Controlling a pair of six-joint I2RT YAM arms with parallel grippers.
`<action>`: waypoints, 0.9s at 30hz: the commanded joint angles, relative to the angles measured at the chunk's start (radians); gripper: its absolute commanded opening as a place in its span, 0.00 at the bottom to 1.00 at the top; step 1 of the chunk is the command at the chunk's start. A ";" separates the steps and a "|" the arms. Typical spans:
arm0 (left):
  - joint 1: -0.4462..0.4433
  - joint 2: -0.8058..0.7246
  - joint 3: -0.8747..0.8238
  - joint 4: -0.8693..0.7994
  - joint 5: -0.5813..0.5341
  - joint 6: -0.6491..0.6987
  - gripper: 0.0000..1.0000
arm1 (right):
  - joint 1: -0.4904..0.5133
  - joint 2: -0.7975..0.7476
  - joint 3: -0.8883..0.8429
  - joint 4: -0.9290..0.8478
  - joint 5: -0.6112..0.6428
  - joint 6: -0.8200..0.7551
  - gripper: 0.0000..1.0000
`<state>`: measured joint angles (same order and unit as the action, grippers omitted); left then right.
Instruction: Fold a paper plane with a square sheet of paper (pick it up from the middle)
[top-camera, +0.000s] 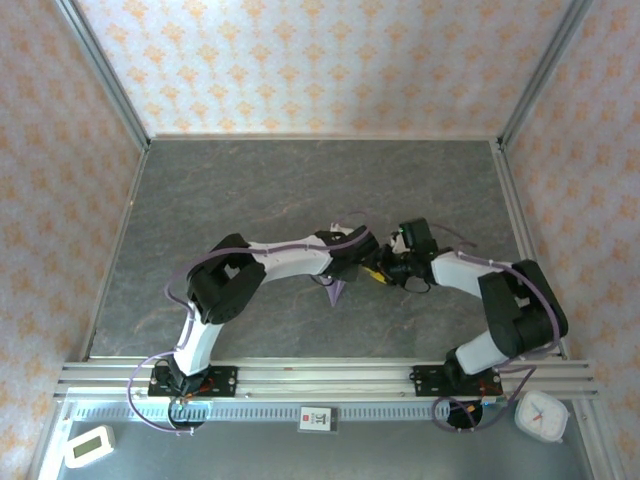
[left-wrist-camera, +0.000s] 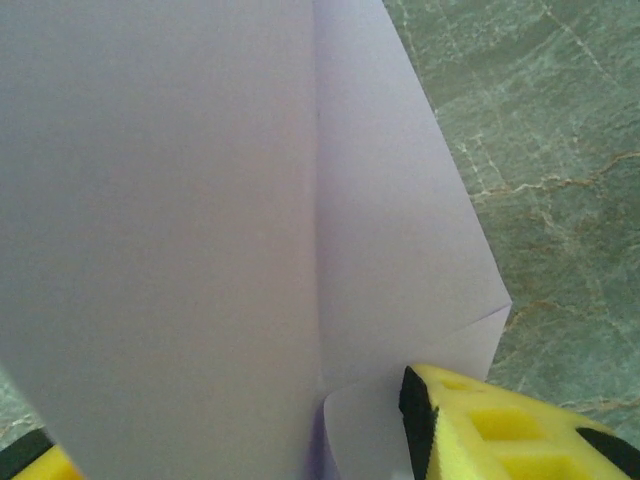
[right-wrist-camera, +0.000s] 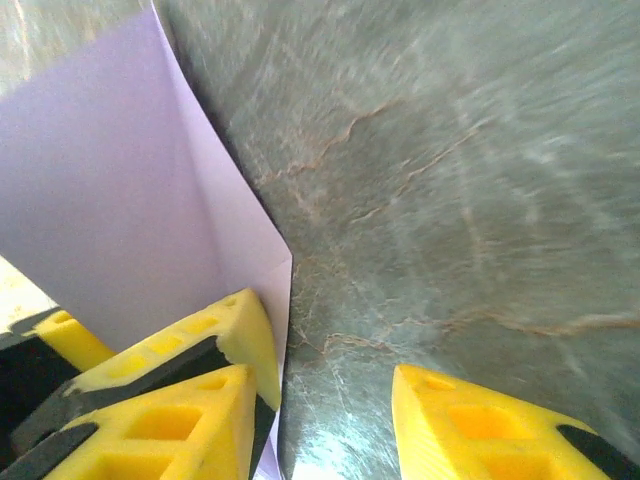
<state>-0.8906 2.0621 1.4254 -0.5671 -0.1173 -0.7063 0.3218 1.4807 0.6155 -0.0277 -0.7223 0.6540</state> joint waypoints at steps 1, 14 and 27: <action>-0.008 0.058 0.004 -0.069 -0.058 0.016 0.53 | -0.035 -0.063 -0.006 -0.071 0.061 -0.001 0.43; -0.029 0.048 0.079 -0.125 -0.151 0.014 0.57 | -0.064 -0.112 0.018 -0.108 0.070 0.009 0.48; -0.030 0.041 0.162 -0.133 -0.126 0.023 0.60 | -0.064 -0.103 0.026 -0.104 0.041 -0.003 0.48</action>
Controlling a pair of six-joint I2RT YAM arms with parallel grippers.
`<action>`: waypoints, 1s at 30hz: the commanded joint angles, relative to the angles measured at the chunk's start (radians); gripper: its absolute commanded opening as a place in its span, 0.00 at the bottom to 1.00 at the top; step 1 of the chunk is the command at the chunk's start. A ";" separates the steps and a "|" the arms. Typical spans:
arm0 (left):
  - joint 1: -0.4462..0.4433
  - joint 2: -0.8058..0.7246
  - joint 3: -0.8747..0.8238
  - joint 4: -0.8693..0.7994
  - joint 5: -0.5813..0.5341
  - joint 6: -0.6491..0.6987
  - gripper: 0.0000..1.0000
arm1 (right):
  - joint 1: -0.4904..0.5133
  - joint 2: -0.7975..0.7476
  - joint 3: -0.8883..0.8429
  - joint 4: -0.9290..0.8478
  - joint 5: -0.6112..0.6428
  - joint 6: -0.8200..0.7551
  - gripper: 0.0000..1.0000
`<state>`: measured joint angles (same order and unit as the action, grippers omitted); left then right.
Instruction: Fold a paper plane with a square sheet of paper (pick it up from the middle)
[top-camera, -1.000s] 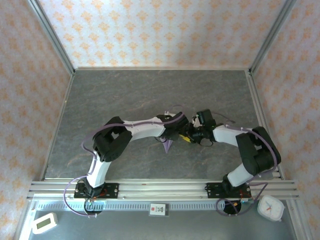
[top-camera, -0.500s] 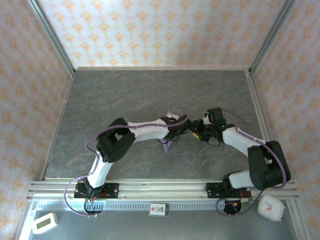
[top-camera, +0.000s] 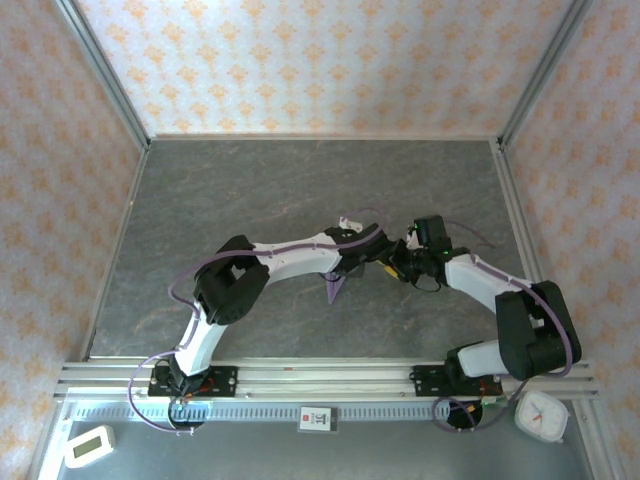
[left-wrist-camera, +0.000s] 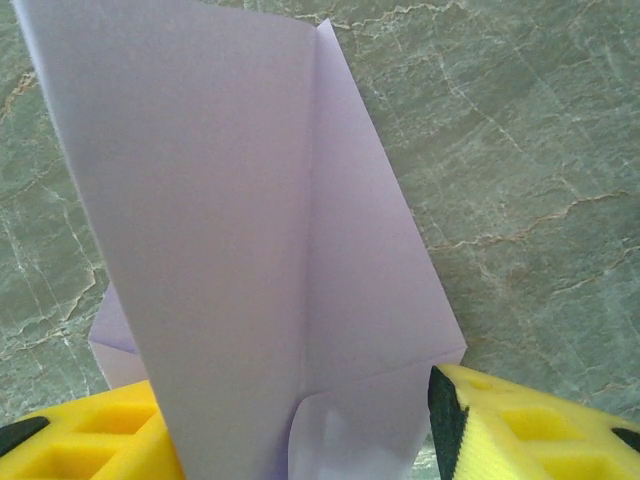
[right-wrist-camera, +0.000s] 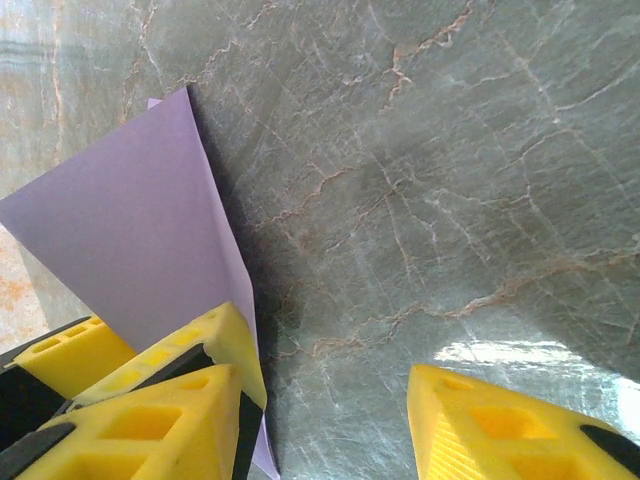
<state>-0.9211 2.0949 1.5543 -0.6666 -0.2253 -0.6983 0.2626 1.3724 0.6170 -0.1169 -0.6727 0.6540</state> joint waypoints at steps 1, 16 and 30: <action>0.001 0.009 0.036 -0.034 -0.019 0.016 0.60 | -0.005 0.005 0.024 -0.015 -0.011 -0.005 0.48; 0.001 -0.016 0.078 -0.051 -0.029 0.023 0.61 | -0.005 0.017 0.020 -0.005 -0.036 -0.013 0.49; 0.029 -0.110 0.180 -0.060 -0.047 0.036 0.69 | -0.005 -0.025 0.058 -0.039 0.002 -0.001 0.53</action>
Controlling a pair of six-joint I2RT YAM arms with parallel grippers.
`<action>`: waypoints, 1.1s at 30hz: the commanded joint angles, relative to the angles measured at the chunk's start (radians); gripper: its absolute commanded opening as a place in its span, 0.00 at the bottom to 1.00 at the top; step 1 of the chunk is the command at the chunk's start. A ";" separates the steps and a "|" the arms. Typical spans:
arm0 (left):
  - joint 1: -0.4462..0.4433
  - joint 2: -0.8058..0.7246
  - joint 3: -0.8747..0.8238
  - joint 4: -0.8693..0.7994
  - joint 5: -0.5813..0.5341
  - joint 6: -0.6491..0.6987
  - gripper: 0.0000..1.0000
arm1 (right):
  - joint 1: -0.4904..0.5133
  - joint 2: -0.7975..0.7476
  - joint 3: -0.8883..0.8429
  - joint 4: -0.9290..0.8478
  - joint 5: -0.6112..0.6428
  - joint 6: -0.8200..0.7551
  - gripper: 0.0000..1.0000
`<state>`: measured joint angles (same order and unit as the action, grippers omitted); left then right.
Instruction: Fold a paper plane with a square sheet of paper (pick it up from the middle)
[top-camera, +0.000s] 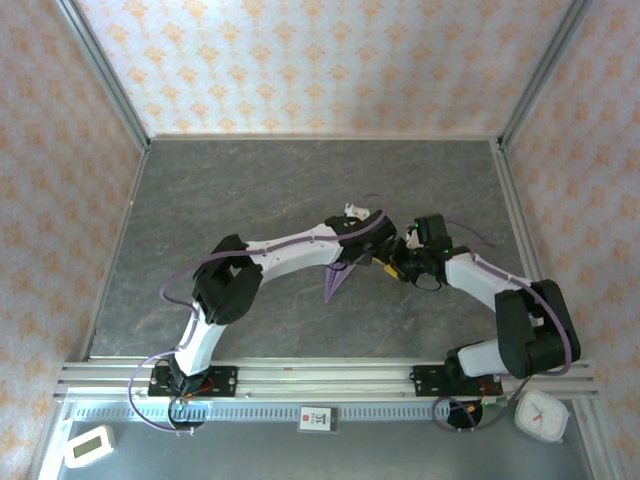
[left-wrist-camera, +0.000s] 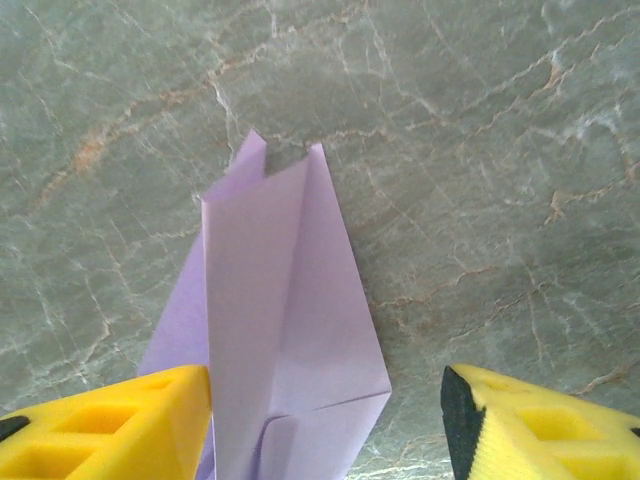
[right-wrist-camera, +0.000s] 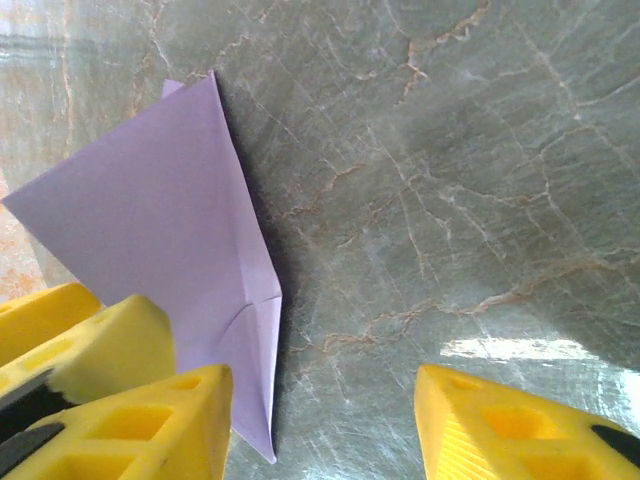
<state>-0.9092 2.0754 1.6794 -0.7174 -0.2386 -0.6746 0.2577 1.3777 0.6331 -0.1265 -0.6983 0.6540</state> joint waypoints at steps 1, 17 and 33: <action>0.030 -0.113 0.054 0.000 -0.032 0.013 0.69 | 0.000 -0.037 0.055 -0.039 0.037 0.000 0.55; 0.280 -0.535 -0.199 0.203 -0.349 0.070 0.91 | -0.122 -0.173 0.289 -0.199 0.809 -0.172 1.00; 0.592 -0.957 -1.216 1.263 -0.700 0.566 1.00 | -0.130 -0.249 -0.164 0.518 1.188 -0.494 1.00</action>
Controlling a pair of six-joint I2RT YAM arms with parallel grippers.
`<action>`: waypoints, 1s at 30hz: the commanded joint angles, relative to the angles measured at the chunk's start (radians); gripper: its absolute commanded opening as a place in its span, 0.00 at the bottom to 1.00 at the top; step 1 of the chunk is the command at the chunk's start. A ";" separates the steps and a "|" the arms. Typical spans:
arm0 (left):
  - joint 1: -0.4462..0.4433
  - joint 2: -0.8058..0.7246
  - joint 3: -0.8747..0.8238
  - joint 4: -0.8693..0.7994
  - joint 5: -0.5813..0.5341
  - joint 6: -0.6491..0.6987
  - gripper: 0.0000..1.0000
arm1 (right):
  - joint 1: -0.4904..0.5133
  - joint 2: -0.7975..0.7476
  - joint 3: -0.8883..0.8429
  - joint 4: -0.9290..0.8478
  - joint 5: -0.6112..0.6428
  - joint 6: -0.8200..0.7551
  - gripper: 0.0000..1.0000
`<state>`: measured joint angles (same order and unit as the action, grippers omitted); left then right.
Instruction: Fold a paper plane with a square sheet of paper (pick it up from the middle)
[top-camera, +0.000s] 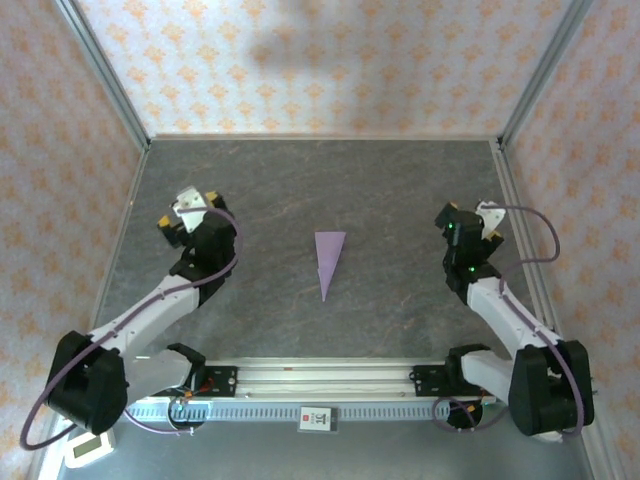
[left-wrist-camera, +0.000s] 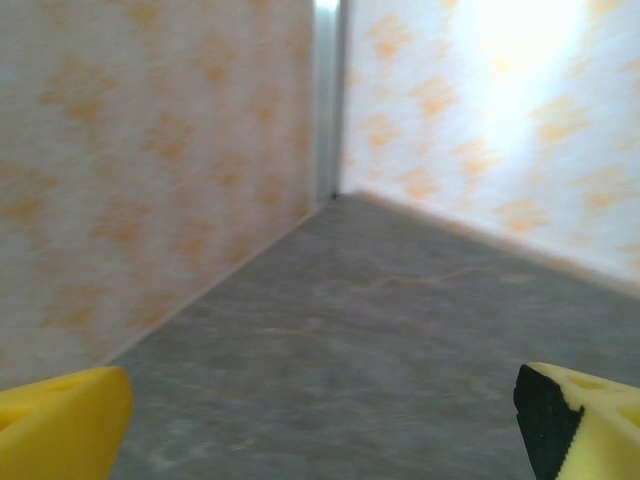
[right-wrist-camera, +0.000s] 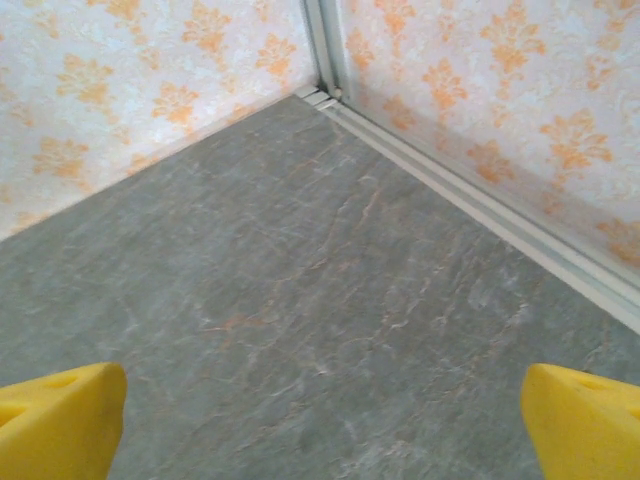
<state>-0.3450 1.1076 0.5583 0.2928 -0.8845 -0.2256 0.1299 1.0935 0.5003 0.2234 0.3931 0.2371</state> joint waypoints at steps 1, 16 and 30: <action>0.043 0.030 -0.154 0.357 -0.027 0.141 1.00 | -0.004 0.061 -0.054 0.212 0.107 -0.091 1.00; 0.300 0.387 -0.245 0.815 0.638 0.186 1.00 | -0.095 0.469 -0.304 1.154 -0.341 -0.263 1.00; 0.343 0.431 -0.340 1.024 0.762 0.190 0.99 | -0.069 0.452 -0.321 1.164 -0.226 -0.251 1.00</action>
<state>-0.0063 1.5341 0.2268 1.2560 -0.1551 -0.0257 0.0437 1.5475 0.1772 1.3304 0.1326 0.0120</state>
